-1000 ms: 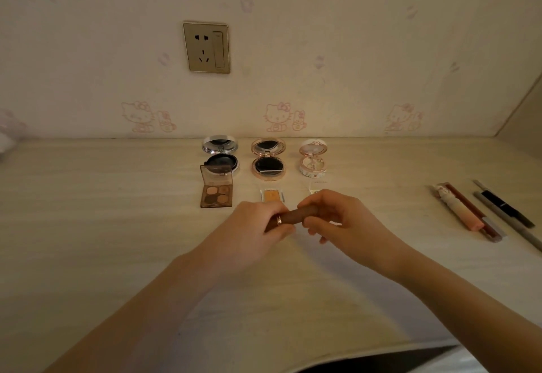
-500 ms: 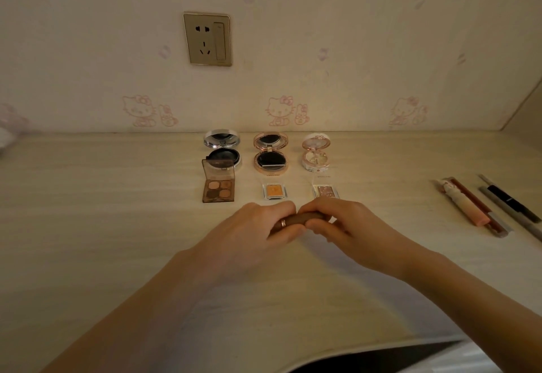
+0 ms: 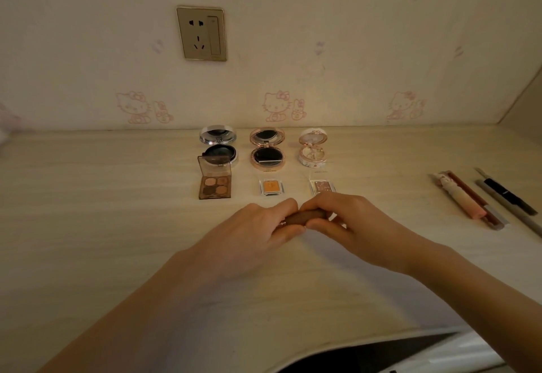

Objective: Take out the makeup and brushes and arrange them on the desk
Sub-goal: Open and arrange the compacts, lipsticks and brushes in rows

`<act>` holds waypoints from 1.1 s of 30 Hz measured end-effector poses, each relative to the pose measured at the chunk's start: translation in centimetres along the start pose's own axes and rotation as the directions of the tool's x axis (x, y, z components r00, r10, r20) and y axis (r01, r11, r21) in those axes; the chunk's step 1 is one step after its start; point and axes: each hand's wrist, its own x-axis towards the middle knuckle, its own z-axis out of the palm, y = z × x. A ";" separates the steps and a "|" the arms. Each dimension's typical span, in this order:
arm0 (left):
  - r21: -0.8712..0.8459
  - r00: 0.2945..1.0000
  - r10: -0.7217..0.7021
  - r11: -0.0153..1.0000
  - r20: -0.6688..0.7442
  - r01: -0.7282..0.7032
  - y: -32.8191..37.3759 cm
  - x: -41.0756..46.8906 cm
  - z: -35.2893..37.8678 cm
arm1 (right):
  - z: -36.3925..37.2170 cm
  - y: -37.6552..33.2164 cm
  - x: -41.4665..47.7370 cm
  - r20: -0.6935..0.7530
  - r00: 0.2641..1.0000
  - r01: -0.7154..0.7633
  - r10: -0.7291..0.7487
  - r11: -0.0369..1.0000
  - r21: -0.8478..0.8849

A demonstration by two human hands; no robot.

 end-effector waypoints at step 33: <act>-0.371 0.984 -0.137 0.925 -0.118 0.084 5.4 6.2 2.6 | -4.8 5.7 -5.4 -0.249 0.784 -0.158 0.569 0.571 0.806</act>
